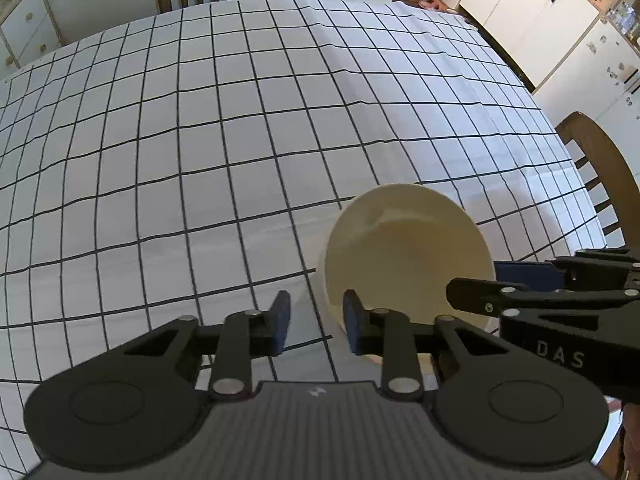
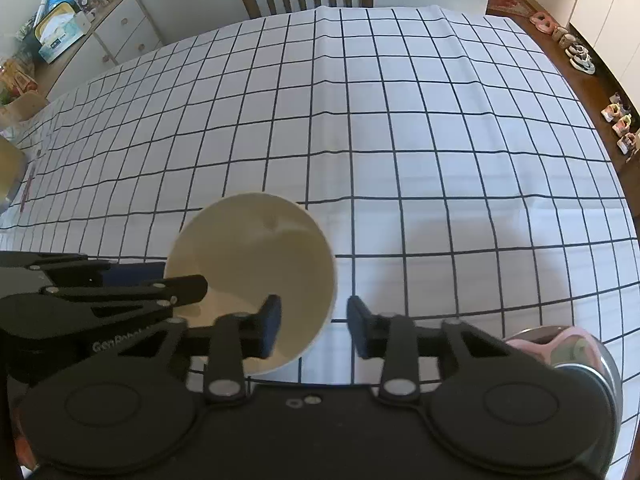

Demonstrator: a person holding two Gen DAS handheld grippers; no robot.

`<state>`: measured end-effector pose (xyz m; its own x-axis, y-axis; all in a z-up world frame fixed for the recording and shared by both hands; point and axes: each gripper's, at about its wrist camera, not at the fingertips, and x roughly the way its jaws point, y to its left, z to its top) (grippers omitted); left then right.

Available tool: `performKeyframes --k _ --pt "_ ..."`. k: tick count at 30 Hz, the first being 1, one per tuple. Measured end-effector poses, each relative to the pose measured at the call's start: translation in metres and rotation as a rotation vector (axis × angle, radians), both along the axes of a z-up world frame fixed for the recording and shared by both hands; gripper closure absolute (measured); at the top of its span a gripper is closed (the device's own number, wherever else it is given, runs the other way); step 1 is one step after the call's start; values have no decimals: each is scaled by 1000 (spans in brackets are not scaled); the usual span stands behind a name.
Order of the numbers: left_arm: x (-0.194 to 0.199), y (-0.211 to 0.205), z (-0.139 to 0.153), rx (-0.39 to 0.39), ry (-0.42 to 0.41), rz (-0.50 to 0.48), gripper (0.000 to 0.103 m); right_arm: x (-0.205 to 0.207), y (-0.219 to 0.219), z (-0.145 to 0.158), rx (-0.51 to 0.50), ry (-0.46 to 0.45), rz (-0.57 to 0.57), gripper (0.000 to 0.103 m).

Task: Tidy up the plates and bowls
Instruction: 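Close both grippers on the rim of the cream bowl, then lift the cream bowl with both grippers and carry it toward the stack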

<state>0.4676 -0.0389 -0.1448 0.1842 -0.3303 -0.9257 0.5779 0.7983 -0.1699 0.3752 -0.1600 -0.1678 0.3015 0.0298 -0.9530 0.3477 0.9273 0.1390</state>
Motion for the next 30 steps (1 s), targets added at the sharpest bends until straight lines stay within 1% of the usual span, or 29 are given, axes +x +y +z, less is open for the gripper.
performKeyframes --k 2,5,12,15,21,24,30 --pt "-1 -1 0 -1 5 -2 88 0 0 0 -4 -1 4 72" --pt "-2 -2 1 6 -6 -8 92 0 0 -2 -1 4 10 77" --pt "-3 0 1 11 -13 1 94 -2 -1 -3 -2 9 6 92" --pt "-4 0 4 10 -18 8 95 -4 -4 -2 14 6 -11 93" --pt "-11 -2 18 6 -36 10 95 -8 -5 10 3 -5 -22 93" --pt "-17 -3 32 -5 -44 3 95 -14 -6 24 -8 -17 -23 93" --pt "-39 -13 67 -28 -66 -27 95 -32 -17 63 -34 -56 -26 93"
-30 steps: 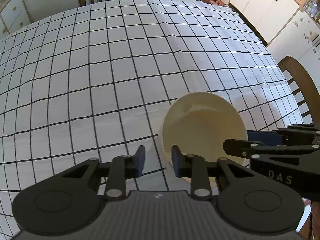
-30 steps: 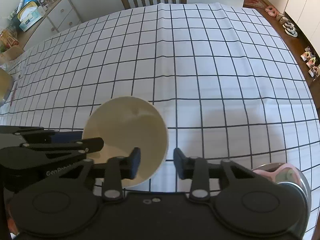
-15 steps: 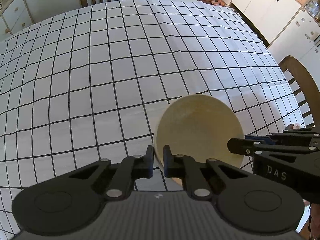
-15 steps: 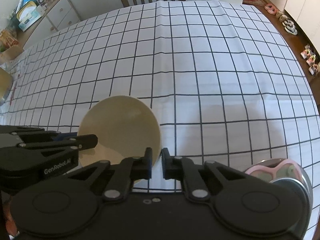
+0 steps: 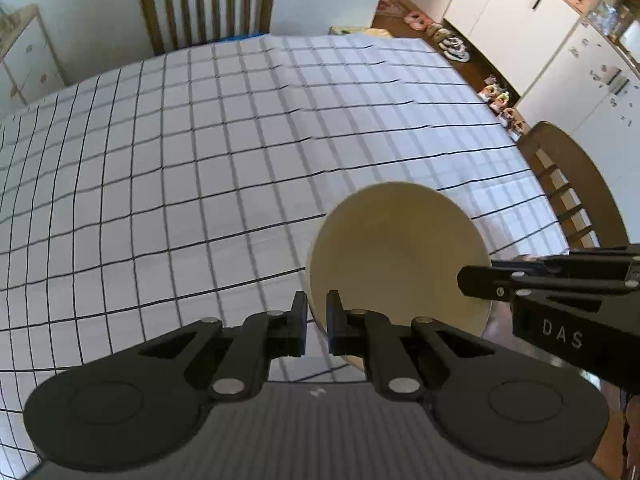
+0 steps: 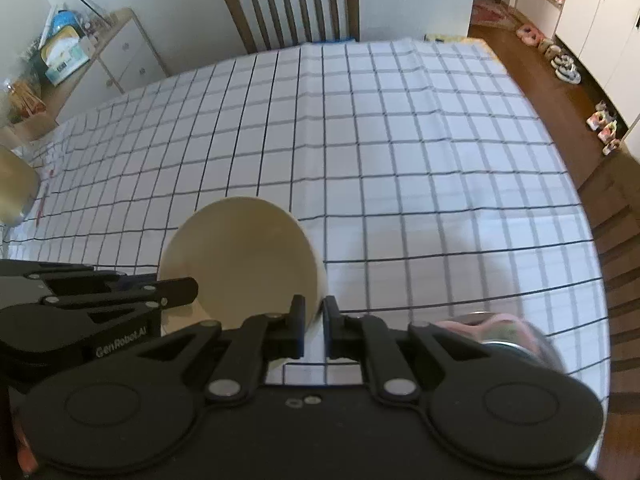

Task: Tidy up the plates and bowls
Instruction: 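Lift the cream bowl with both grippers and carry it toward the stack, then lower the cream bowl into the pink bowl with both grippers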

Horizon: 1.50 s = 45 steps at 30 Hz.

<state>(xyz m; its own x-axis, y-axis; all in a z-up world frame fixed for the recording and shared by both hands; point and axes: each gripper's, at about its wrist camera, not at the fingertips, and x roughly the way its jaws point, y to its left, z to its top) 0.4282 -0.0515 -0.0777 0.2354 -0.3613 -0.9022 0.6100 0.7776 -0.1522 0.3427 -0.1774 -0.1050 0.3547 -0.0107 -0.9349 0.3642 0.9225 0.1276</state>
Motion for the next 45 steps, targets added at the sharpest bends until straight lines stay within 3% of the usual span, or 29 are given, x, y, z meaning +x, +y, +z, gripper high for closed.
performKeyframes --k 10,15,27,36,45 --pt "-52 -41 40 -38 6 -52 95 -53 -36 53 -46 -52 -28 93" --pt "-81 -71 44 -33 2 -95 94 -88 -60 64 -54 -57 -54 93" --pt "-123 -118 11 61 69 -135 94 -139 -102 37 21 -11 -98 93" --pt "-123 -135 -8 145 80 -123 94 -140 -118 13 81 25 -96 93" --pt "-124 -144 -11 173 60 -131 94 -139 -126 0 116 59 -58 93"
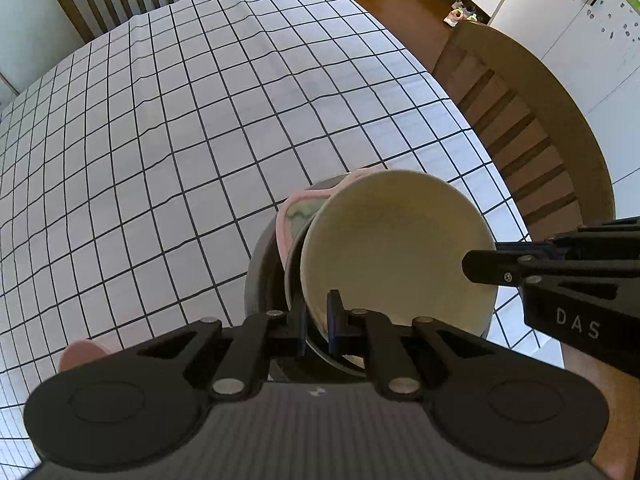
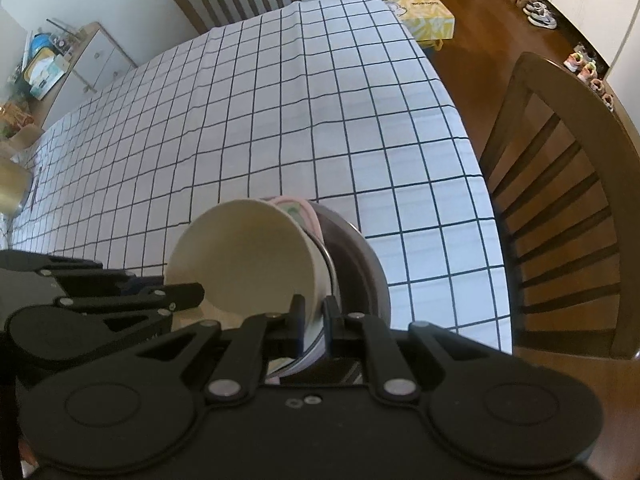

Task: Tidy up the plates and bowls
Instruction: 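Lower the cream bowl into the pink bowl with both grippers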

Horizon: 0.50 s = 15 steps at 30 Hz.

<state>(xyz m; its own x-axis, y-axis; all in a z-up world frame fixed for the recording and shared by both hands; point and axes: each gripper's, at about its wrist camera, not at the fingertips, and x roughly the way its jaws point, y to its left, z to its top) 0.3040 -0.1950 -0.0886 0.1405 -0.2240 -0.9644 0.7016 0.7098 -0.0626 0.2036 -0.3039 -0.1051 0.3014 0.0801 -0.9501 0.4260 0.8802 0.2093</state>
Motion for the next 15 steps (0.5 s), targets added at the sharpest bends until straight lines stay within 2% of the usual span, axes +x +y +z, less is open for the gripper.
performKeyframes --k 9,15 --pt "2 -5 -2 18 -8 7 94 2 -3 -9 27 18 36 92" --pt "4 -5 -3 20 -6 18 94 2 -6 -12 38 23 53 84"
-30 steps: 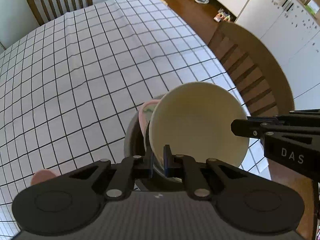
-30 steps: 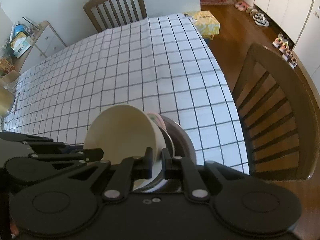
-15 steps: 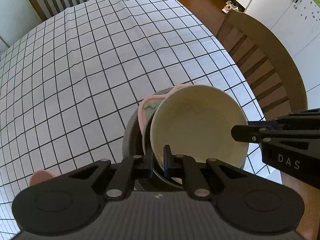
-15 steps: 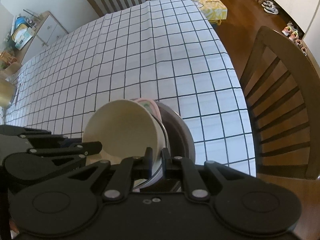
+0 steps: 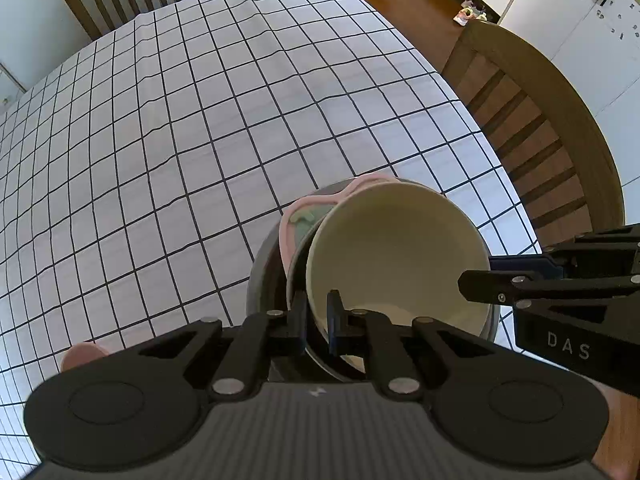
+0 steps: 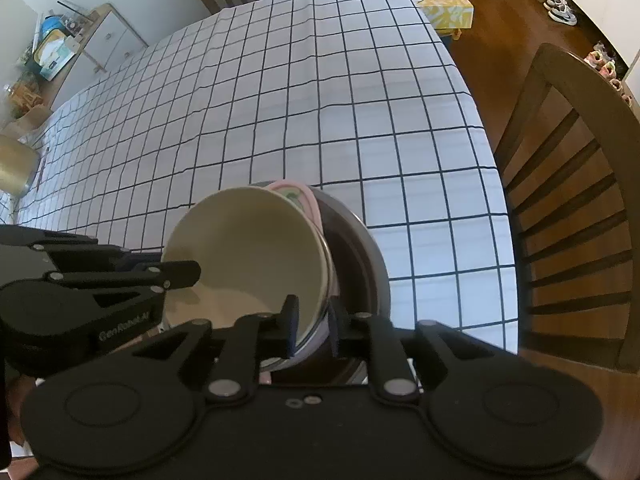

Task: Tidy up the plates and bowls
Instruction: 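Lower the cream bowl into the pink bowl with both grippers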

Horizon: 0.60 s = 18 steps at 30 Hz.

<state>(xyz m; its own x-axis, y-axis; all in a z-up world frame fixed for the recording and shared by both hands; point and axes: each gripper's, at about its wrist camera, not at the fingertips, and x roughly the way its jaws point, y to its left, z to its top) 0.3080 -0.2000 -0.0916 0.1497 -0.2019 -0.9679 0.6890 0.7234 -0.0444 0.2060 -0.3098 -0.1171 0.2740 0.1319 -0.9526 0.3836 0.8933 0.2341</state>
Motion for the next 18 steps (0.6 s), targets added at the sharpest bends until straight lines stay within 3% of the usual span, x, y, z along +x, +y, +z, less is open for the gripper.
performKeyframes --k 11,13,15,18 --pt "-4 5 5 -17 1 -8 87 -5 -3 5 9 -20 26 73" --pt "-6 5 6 -19 -4 -12 82 -6 -3 9 9 -31 31 69" --pt "-9 7 7 -23 -10 -11 68 -7 -3 12 8 -41 38 66" --pt "-13 10 10 -35 -15 -15 58 -8 -1 17 -2 -56 46 60"
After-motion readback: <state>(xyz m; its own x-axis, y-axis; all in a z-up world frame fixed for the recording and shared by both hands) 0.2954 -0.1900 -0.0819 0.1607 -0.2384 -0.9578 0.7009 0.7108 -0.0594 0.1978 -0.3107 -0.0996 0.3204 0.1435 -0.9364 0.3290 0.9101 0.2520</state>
